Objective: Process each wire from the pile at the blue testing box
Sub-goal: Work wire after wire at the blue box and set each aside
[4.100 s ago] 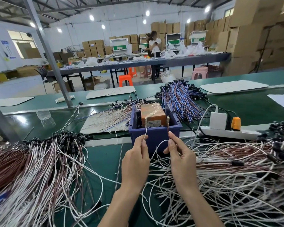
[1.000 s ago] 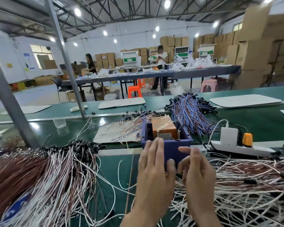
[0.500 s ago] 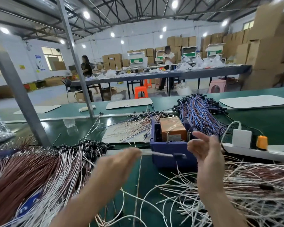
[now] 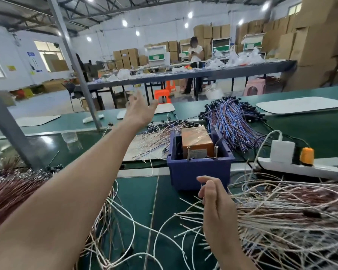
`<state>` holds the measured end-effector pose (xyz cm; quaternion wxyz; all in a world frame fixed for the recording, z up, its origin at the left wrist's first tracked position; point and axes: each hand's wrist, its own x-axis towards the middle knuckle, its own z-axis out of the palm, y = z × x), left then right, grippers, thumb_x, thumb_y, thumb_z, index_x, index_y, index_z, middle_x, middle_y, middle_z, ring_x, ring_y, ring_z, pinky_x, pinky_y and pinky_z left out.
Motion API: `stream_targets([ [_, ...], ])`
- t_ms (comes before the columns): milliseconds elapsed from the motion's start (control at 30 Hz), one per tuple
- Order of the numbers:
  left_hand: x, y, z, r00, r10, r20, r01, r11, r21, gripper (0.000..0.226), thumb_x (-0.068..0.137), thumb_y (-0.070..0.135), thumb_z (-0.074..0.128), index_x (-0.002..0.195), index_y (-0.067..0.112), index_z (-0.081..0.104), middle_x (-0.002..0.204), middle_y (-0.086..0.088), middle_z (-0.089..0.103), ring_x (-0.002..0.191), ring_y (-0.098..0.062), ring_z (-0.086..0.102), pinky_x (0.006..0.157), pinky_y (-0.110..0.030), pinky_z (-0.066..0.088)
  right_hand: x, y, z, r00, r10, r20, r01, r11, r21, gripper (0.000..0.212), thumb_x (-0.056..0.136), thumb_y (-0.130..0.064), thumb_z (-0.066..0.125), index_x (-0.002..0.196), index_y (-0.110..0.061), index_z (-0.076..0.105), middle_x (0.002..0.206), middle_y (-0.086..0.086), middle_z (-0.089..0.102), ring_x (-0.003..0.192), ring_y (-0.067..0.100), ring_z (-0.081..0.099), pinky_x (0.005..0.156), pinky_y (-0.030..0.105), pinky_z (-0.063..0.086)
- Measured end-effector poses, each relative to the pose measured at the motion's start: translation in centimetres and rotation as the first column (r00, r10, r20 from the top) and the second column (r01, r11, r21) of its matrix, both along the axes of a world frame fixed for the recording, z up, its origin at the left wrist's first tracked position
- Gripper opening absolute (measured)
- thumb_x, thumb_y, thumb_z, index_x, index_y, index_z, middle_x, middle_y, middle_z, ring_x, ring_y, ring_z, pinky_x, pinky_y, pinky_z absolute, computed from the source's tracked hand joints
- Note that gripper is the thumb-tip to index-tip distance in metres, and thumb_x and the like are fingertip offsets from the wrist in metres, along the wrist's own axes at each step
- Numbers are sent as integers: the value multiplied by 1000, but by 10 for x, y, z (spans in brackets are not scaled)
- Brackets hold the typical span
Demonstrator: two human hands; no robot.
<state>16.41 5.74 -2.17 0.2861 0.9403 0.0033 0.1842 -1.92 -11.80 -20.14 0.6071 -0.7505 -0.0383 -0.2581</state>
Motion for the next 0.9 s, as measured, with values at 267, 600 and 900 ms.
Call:
stream_targets([
  [267, -40, 67, -50, 832, 91, -547, 178, 890, 419, 36, 106, 33, 45, 123, 3, 58, 107, -14, 68, 83, -23, 68, 61, -31, 57, 2, 1, 0, 1000, 6, -10, -6, 999, -33, 38, 103, -58, 23, 107, -44, 58, 81, -13, 66, 63, 12, 60, 53, 32, 45],
  [600, -97, 111, -100, 768, 326, -552, 176, 721, 670, 35, 106, 33, 45, 98, 5, 64, 99, -9, 68, 96, -29, 69, 87, -36, 55, -6, 4, 2, 997, 74, -26, -76, 995, -66, 41, 101, -60, 21, 104, -44, 58, 76, -9, 67, 55, 14, 60, 53, 34, 48],
  [900, -138, 121, -108, 901, 405, -155, -393, 914, 100, 52, 101, 4, 43, 149, 3, 22, 85, -10, 61, 80, -34, 67, 70, -46, 57, -16, 3, 6, 993, 115, 11, -115, 993, -15, 41, 99, -62, 23, 102, -43, 60, 70, -6, 68, 51, 13, 57, 51, 36, 48],
])
